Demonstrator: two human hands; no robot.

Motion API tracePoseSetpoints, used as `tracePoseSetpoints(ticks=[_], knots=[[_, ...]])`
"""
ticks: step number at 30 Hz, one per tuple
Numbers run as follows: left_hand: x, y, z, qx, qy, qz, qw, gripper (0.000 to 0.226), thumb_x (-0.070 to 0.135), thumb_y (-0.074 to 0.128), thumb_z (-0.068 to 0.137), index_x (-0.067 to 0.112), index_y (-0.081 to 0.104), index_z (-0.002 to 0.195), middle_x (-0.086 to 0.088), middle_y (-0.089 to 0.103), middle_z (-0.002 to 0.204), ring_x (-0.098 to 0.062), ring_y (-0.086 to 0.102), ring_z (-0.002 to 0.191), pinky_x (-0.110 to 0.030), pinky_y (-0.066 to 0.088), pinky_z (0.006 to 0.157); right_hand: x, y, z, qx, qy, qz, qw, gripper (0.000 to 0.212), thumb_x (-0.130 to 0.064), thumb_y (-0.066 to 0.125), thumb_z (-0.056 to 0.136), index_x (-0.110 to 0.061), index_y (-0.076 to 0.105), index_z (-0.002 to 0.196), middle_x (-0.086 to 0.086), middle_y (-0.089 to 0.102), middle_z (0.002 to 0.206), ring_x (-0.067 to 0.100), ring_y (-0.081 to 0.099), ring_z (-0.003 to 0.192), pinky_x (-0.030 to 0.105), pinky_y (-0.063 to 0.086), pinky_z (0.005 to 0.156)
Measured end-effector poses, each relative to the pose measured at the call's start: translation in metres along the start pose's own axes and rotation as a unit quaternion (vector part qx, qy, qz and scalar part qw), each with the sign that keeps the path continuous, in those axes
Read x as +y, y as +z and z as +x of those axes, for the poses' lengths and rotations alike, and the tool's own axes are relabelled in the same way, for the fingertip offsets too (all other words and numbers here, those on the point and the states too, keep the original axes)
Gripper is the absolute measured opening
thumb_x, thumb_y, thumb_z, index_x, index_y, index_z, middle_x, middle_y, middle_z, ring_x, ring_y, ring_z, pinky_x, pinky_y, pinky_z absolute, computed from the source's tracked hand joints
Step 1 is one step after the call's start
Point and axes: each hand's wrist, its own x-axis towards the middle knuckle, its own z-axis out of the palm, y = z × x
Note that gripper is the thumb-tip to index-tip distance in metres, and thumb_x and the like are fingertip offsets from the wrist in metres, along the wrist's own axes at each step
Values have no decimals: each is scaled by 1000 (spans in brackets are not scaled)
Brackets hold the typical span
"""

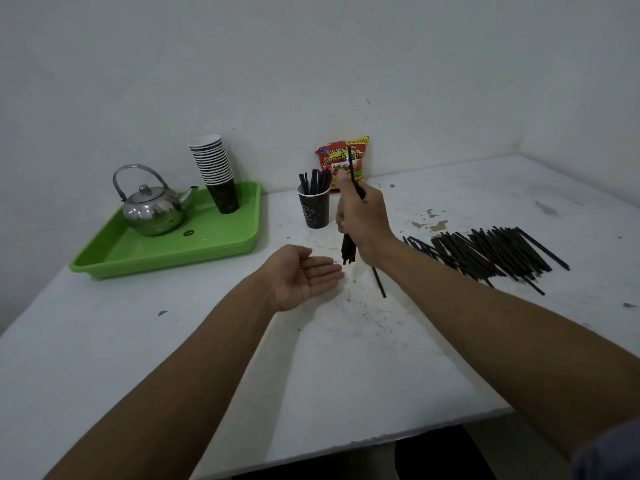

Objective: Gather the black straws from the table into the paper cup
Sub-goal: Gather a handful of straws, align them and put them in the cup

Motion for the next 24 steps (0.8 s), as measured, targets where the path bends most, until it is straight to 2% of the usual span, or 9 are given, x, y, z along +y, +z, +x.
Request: tracePoseSetpoints(ticks=[5,7,9,11,14,16,19,22,24], knots=[[42,2,20,31,52,25,998,39,21,41,107,-10,60,119,-28,66,124,-36,67,109,-42,55,90,0,10,44,15,-8,3,1000,48,-41,49,106,-13,42,67,-2,39,49,13,40,43,28,36,48],[58,3,34,65,91,64,992,28,19,49,105,-5,63,108,-24,67,120,-31,68,101,-38,58,84,-2,15,65,36,-10,11,999,49,-41,48,106,-14,42,65,-2,41,49,13,44,44,28,42,49],[72,3,53,115,147,120,975,17,16,60,99,1,64,107,-20,66,125,-26,66,101,-36,59,84,-4,20,86,56,-1,33,998,48,-41,48,106,-11,45,68,-1,42,50,13,47,44,27,45,49],[82,-2,72,156,202,189,948,42,16,74,90,3,61,128,-16,63,133,-24,64,108,-38,58,90,-6,26,105,70,5,49,996,46,-41,49,106,-10,47,71,0,44,50,12,49,43,30,48,52],[87,-10,94,183,268,335,885,96,24,89,75,11,37,154,-8,53,146,-24,55,126,-44,50,104,-6,34,132,84,-2,64,994,47,-40,48,106,-12,46,68,2,45,49,14,51,43,32,49,56],[85,-12,107,165,298,396,853,109,27,92,71,15,28,159,-4,47,154,-22,49,135,-36,46,104,-4,39,146,86,-13,70,994,50,-38,47,107,-10,46,65,3,46,48,18,57,48,31,50,54],[87,-15,125,156,327,415,835,116,29,93,69,15,24,161,-3,41,159,-19,43,142,-27,38,98,3,45,161,69,-23,67,995,50,-35,45,108,-7,49,67,6,53,50,20,66,53,29,55,53],[91,-16,137,129,349,387,844,107,25,94,67,14,34,156,-1,47,155,-16,45,140,-31,42,107,15,47,170,38,-38,17,998,48,-34,44,109,-9,51,68,8,65,55,28,74,66,37,59,66],[92,-16,143,100,374,360,849,79,16,93,67,17,56,138,5,64,137,-10,59,125,-37,50,104,25,46,174,23,-44,-38,998,48,-36,43,108,-11,54,70,6,74,64,28,75,76,43,60,81]])
